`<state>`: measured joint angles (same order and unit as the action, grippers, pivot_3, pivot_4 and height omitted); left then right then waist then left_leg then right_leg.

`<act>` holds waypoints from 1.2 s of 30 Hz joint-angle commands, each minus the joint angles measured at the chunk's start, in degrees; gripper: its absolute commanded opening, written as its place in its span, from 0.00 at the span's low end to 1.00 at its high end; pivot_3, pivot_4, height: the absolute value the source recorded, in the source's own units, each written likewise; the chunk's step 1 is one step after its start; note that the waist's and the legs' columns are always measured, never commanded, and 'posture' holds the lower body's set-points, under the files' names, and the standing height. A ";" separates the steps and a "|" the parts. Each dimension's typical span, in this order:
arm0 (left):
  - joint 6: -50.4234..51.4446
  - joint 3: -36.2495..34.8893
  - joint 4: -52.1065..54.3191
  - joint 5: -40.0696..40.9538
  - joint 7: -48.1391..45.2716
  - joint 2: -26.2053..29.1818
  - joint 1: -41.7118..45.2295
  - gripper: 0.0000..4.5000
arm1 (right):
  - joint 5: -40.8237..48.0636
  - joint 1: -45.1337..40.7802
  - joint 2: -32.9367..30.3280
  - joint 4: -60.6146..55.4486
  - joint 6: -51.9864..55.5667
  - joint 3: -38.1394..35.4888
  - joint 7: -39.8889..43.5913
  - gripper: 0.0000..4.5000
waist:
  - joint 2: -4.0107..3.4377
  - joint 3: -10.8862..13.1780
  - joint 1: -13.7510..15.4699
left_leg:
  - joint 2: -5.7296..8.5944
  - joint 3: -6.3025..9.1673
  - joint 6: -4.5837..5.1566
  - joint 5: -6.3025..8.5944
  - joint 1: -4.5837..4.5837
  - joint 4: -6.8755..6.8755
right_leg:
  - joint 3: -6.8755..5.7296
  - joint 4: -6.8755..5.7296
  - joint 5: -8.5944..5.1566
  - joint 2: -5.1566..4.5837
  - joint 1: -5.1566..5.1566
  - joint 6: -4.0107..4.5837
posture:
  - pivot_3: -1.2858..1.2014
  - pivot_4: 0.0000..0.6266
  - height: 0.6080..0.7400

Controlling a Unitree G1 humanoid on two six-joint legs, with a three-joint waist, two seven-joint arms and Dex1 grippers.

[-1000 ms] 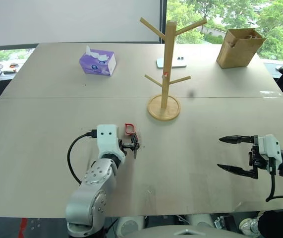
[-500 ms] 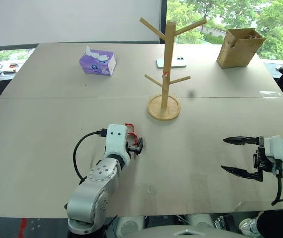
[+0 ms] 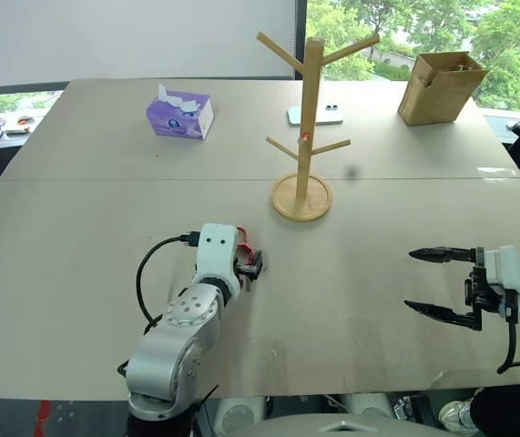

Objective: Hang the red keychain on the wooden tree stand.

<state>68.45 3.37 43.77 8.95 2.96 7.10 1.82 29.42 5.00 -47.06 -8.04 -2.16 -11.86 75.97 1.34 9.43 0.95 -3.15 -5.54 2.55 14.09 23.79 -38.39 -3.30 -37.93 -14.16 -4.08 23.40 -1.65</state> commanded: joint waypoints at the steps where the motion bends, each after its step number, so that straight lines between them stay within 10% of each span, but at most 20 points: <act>1: 0.27 -0.18 0.92 -0.51 0.03 -0.26 -0.15 0.50 | 0.64 -0.74 -0.76 -0.95 -0.12 -1.08 0.46 1.00 | 0.00 0.00 0.00 | 0.00 0.01 0.00 0.00 0.00 0.00 | 0.00 0.00 0.00 0.00 0.00 0.00 | 0.52 0.24 1.00; 6: 0.47 -0.47 1.04 -0.75 -0.35 -0.20 -0.45 0.01 | 0.46 -1.13 -0.62 -0.80 -0.16 -0.87 0.41 1.00 | 0.00 0.00 -0.01 | 0.00 0.01 0.00 0.00 0.00 0.00 | -0.01 0.00 0.00 0.01 0.00 0.00 | 0.52 0.24 1.00; 15: -2.88 -1.41 -0.32 -1.17 -1.16 0.76 -1.06 0.01 | -0.05 -1.50 -0.17 -0.14 -0.71 -0.43 0.27 1.00 | 0.00 0.00 -0.02 | 0.00 0.01 0.00 0.00 -0.01 0.00 | 0.00 -0.01 0.00 0.00 0.00 0.00 | 0.52 0.24 1.00; 22: -25.85 -8.25 1.27 1.62 -9.75 3.02 -7.19 0.01 | -1.36 -5.29 1.40 3.43 -1.66 -0.12 -1.48 1.00 | -0.04 -0.02 -0.19 | -0.02 0.00 -0.01 0.00 -0.02 0.01 | 0.02 -0.01 0.00 0.01 0.01 0.02 | 0.52 0.24 1.00; 36: -53.44 -4.50 0.63 6.22 -27.00 9.32 -6.94 0.01 | 22.33 -21.56 -3.35 -4.98 27.67 -9.60 -11.01 1.00 | -0.09 -0.03 0.12 | -0.02 0.02 0.02 0.01 0.04 -0.01 | 0.03 0.02 0.06 -0.03 0.01 0.13 | 0.52 0.24 1.00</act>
<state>17.48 -2.23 43.46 14.86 -23.14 16.12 -6.34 48.35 -15.10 -49.28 -10.78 22.75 -18.74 66.61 1.26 9.40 1.07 -3.17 -5.53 2.58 14.10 23.82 -38.40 -3.27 -37.92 -14.10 -4.11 23.41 -1.52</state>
